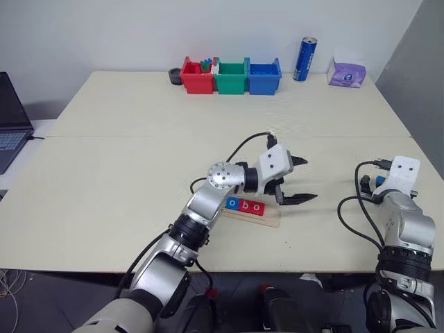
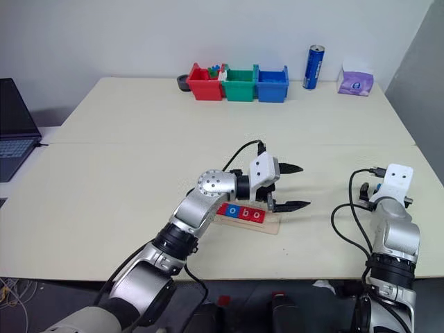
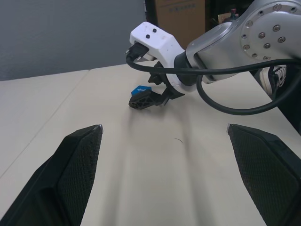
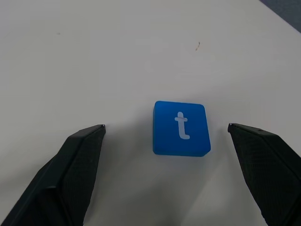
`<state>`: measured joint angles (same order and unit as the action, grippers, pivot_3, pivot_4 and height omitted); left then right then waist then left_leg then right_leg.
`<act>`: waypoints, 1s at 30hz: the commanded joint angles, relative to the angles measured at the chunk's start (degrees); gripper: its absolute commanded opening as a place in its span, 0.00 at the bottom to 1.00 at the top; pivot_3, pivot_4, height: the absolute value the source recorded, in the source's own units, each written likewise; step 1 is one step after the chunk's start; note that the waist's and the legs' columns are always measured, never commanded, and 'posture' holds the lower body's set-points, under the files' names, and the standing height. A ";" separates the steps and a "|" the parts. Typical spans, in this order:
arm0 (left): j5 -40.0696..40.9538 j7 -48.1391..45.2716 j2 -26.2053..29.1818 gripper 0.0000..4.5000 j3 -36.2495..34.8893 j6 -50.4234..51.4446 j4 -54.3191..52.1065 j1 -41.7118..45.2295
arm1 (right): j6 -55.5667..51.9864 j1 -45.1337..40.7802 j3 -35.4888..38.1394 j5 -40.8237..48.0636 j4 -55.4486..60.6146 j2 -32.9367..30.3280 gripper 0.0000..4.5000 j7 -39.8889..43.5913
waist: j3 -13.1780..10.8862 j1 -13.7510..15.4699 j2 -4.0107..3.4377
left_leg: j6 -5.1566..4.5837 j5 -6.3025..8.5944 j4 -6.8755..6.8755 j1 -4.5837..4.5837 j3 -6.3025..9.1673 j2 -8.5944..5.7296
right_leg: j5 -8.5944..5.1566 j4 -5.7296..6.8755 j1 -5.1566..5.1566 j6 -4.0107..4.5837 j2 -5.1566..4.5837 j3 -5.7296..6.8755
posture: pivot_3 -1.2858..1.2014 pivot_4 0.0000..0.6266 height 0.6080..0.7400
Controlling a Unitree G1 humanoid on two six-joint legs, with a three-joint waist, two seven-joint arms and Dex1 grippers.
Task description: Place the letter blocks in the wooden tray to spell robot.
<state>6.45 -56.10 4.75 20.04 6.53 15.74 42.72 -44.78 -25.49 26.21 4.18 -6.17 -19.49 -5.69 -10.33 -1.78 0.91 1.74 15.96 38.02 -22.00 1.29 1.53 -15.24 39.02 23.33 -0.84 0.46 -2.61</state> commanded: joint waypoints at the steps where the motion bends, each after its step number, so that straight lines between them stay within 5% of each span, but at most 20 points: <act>1: 1.41 0.18 -0.50 1.00 -0.73 0.20 -3.68 0.57 | 1.71 -1.23 2.13 0.90 -1.31 -0.73 0.99 -1.44 | 0.00 0.01 0.00 | 0.00 0.00 0.01 0.00 0.00 0.00 | 0.00 0.00 0.00 0.00 0.00 0.00 | 0.52 0.24 1.00; 10: 3.61 0.71 -1.08 1.00 -2.01 1.53 -4.87 0.87 | 4.62 -2.79 2.50 2.24 -6.69 -1.10 0.95 -1.72 | 0.00 -0.03 0.00 | 0.00 0.00 0.01 0.02 -0.02 -0.01 | 0.00 0.02 -0.01 0.00 -0.01 0.00 | 0.52 0.24 1.00; 14: 3.90 0.73 -1.04 1.00 -2.30 1.66 -4.76 1.13 | 5.06 -3.09 2.62 2.47 -7.64 -0.99 0.73 -2.27 | 0.01 -0.01 -0.01 | 0.00 0.00 0.01 0.02 -0.01 -0.01 | 0.00 0.02 -0.01 0.00 0.00 0.00 | 0.52 0.24 1.00; 19: 3.85 0.66 -0.93 1.00 -2.65 1.54 -4.53 1.14 | 4.68 -2.55 1.89 2.72 -6.48 -0.56 0.33 -2.33 | 0.01 0.13 0.00 | 0.00 0.00 0.02 -0.01 0.01 -0.01 | 0.00 0.00 -0.01 0.00 -0.01 0.00 | 0.52 0.24 1.00; 24: 4.01 -1.42 1.47 1.00 -2.53 1.00 -6.29 -1.05 | -3.94 0.26 -2.54 3.80 3.76 1.15 0.33 -0.10 | 0.02 0.07 -0.02 | 0.00 0.00 0.00 -0.01 0.04 0.02 | 0.00 -0.01 0.00 0.00 0.01 -0.02 | 0.52 0.24 1.00; 30: 6.81 -7.32 11.71 1.00 -3.19 3.48 -16.71 -9.27 | -29.02 8.37 -8.60 9.66 32.42 4.66 0.33 3.37 | 0.07 -0.73 -0.13 | 0.00 0.00 -0.13 0.06 0.17 0.25 | -0.05 0.07 0.04 0.10 0.22 -0.01 | 0.52 0.24 1.00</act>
<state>11.50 -61.97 15.44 17.88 9.59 3.50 34.16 -66.81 -18.16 18.95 11.19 18.75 -15.43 -3.58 -10.26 -2.50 0.79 1.74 15.96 37.89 -21.94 1.50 1.79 -15.30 39.09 23.38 -0.73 0.69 -2.59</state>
